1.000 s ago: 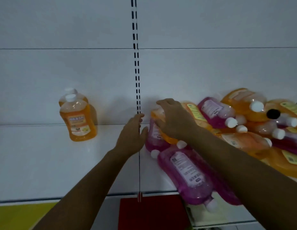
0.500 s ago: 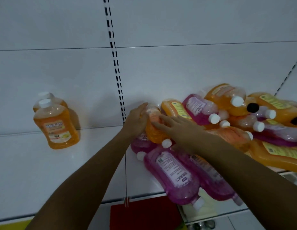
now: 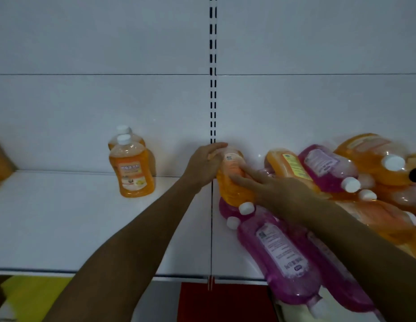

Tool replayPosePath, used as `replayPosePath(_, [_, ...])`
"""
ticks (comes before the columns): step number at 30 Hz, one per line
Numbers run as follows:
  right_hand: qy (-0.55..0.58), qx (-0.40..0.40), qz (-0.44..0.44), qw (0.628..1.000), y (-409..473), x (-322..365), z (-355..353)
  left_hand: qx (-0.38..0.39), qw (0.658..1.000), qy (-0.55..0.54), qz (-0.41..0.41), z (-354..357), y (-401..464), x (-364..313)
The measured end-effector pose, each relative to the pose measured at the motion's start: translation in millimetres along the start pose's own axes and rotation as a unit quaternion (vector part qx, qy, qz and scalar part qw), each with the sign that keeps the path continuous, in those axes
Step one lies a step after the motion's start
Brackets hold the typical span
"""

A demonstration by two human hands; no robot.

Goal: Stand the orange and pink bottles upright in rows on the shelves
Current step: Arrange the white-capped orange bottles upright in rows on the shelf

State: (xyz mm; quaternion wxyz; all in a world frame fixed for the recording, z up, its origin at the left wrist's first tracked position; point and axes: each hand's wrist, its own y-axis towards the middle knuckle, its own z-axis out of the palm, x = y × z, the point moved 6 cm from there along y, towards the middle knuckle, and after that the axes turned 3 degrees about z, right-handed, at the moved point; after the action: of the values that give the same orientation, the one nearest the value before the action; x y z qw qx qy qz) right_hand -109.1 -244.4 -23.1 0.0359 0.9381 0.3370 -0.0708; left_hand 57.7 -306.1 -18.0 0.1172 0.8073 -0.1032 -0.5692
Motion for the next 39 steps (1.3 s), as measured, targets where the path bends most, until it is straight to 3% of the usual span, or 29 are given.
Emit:
replayPosePath(4, [0.138, -0.054, -0.050, 0.988, 17, 18, -14, -0.068, 0.988, -0.107, -0.086, -35, -16, 16])
replayPosePath(7, [0.296, -0.132, -0.070, 0.943, 35, 34, -32, -0.128, 0.949, -0.208, -0.199, -63, -39, 36])
replayPosePath(9, [0.331, -0.148, -0.075, 0.929, 52, 47, -36, -0.166, 0.919, -0.254, -0.252, -80, -55, 49])
replayPosePath(12, [0.357, -0.109, -0.081, 0.924, 76, 72, -33, -0.213, 0.876, -0.316, -0.295, -100, -83, 61])
replayPosePath(15, [0.370, -0.147, -0.074, 0.914, 98, 97, -41, -0.171, 0.886, -0.326, -0.281, -116, -104, 64])
replayPosePath(19, [0.381, -0.180, -0.067, 0.904, 126, 127, -45, -0.088, 0.939, -0.211, -0.256, -144, -126, 76])
replayPosePath(22, [0.378, -0.187, -0.057, 0.905, 143, 153, -44, -0.125, 0.958, -0.081, -0.246, -169, -136, 86])
replayPosePath(25, [0.360, -0.196, -0.038, 0.912, 159, 175, -47, -0.149, 0.962, -0.016, -0.230, -187, -138, 97])
replayPosePath(30, [0.298, -0.201, 0.015, 0.933, 176, 187, -50, -0.164, 0.962, -0.009, -0.219, -190, -139, 111])
replayPosePath(35, [0.262, -0.192, 0.022, 0.946, 184, 190, -52, -0.146, 0.956, 0.186, -0.172, -185, -143, 114])
replayPosePath(39, [0.228, -0.197, 0.043, 0.952, 180, 193, -48, -0.228, 0.935, 0.237, -0.131, -175, -162, 96])
